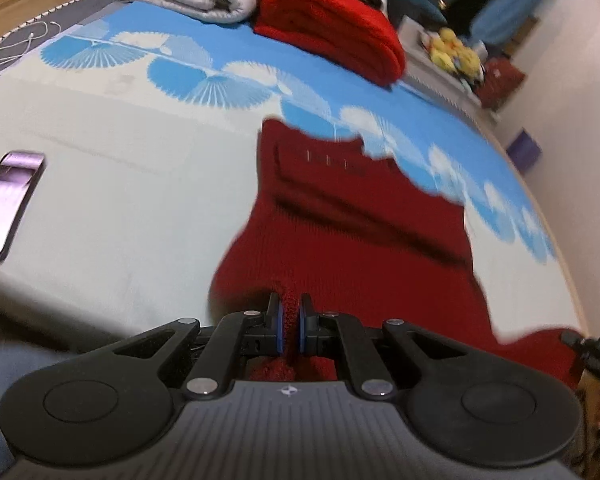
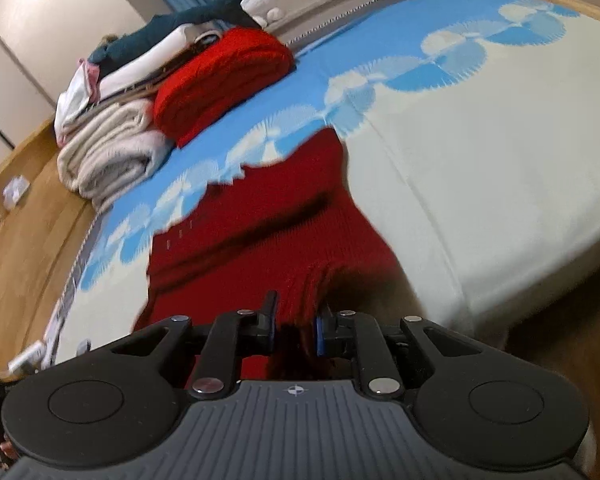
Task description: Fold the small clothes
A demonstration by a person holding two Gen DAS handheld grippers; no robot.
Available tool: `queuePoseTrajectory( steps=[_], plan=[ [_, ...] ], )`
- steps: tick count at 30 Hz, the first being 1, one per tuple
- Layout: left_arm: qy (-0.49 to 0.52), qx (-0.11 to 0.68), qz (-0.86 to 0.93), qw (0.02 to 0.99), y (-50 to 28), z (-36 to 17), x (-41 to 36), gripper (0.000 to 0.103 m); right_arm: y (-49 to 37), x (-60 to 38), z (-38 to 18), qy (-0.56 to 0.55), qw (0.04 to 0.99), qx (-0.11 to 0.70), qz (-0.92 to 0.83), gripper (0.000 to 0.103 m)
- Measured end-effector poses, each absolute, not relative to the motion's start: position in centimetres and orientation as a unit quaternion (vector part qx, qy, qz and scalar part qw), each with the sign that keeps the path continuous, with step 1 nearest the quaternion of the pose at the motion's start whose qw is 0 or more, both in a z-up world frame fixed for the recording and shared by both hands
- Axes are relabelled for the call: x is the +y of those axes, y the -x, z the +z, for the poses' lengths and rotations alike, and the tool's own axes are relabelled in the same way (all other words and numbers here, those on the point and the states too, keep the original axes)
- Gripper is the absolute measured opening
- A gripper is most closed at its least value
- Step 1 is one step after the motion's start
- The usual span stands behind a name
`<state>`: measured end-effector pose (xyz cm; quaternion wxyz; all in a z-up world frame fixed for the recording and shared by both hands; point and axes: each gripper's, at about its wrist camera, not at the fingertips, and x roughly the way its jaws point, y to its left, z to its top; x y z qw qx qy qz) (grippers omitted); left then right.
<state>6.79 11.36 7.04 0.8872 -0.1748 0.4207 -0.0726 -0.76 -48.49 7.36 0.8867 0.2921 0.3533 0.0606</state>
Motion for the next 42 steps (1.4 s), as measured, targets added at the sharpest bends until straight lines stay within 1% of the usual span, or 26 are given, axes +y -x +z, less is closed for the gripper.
queuePoseTrajectory(
  steps=[4, 6, 7, 8, 9, 10, 11, 12, 13, 14, 16, 19, 22, 27, 31, 32, 33, 34, 35, 36, 37, 42],
  plan=[
    [0.203, 0.433, -0.039, 0.878, -17.5, 6.8, 11.4, 0.007, -10.4, -48.8, 7.7, -0.288, 0.885, 0.364, 0.041, 0.014],
    [0.216, 0.439, -0.021, 0.872, -24.4, 5.5, 11.3, 0.010, -16.9, -49.4, 6.9, -0.300, 0.878, 0.373, 0.019, 0.014],
    [0.207, 0.433, 0.000, 0.877, -27.4, 4.8, 11.4, 0.017, -20.4, -49.9, 5.7, -0.319, 0.867, 0.383, 0.010, 0.014],
    [0.189, 0.424, 0.049, 0.884, -30.2, 4.0, 11.5, 0.039, -23.5, -50.5, 4.4, -0.343, 0.852, 0.394, -0.012, 0.023],
    [0.167, 0.428, 0.121, 0.880, -32.7, 3.2, 11.8, 0.050, -25.6, -51.0, 3.2, -0.360, 0.843, 0.396, -0.052, 0.042],
    [0.164, 0.435, 0.161, 0.871, -34.2, 2.6, 12.3, 0.060, -26.8, -51.4, 2.4, -0.366, 0.837, 0.393, -0.102, 0.052],
    [0.172, 0.434, 0.162, 0.869, -34.9, 2.4, 12.8, 0.064, -27.1, -51.4, 2.0, -0.368, 0.838, 0.384, -0.123, 0.064],
    [0.183, 0.431, 0.149, 0.871, -35.0, 2.4, 13.3, 0.069, -27.0, -51.4, 1.7, -0.371, 0.843, 0.370, -0.122, 0.069],
    [0.198, 0.425, 0.135, 0.873, -34.6, 2.4, 13.8, 0.083, -26.5, -51.2, 1.3, -0.374, 0.848, 0.362, -0.103, 0.070],
    [0.204, 0.416, 0.131, 0.876, -33.9, 2.5, 14.0, 0.090, -25.9, -51.1, 0.9, -0.373, 0.850, 0.362, -0.090, 0.072],
    [0.206, 0.403, 0.122, 0.883, -32.1, 2.6, 13.8, 0.091, -24.1, -50.6, 0.0, -0.374, 0.849, 0.362, -0.088, 0.073],
    [0.201, 0.412, 0.083, 0.885, -30.0, 2.2, 12.6, 0.093, -22.1, -49.8, -0.7, -0.365, 0.847, 0.375, -0.091, 0.074],
    [0.176, 0.406, 0.062, 0.895, -29.3, 1.0, 11.0, 0.101, -21.3, -49.0, -1.3, -0.343, 0.853, 0.385, -0.083, 0.082],
    [0.150, 0.430, 0.014, 0.890, -31.0, -2.8, 9.9, 0.102, -22.1, -49.7, -3.4, -0.321, 0.860, 0.388, -0.078, 0.084],
    [0.204, 0.453, -0.020, 0.868, -33.1, -5.0, 11.0, 0.102, -24.2, -50.6, -5.0, -0.333, 0.853, 0.401, -0.031, 0.084],
    [0.220, 0.457, -0.021, 0.861, -33.3, -5.3, 11.3, 0.098, -24.7, -50.9, -5.4, -0.343, 0.847, 0.406, -0.022, 0.081],
    [0.239, 0.458, -0.020, 0.856, -33.5, -5.4, 11.5, 0.090, -25.1, -51.1, -5.7, -0.354, 0.840, 0.411, -0.018, 0.059],
    [0.252, 0.450, -0.025, 0.856, -33.5, -5.1, 11.6, 0.049, -25.4, -51.3, -5.6, -0.366, 0.835, 0.411, -0.012, 0.047],
    [0.255, 0.445, -0.041, 0.857, -33.6, -4.6, 11.6, 0.022, -25.3, -51.4, -5.2, -0.378, 0.832, 0.405, -0.011, 0.029],
    [0.253, 0.436, -0.048, 0.862, -33.6, -3.9, 11.4, 0.020, -25.3, -51.1, -4.4, -0.369, 0.837, 0.403, -0.023, 0.020],
    [0.249, 0.418, -0.048, 0.872, -33.4, -3.0, 11.2, 0.014, -25.2, -50.6, -3.4, -0.349, 0.846, 0.402, -0.033, 0.019],
    [0.222, 0.367, -0.066, 0.901, -32.2, -0.1, 9.7, 0.013, -23.6, -48.0, 0.0, -0.256, 0.888, 0.376, -0.061, 0.017]
  ],
)
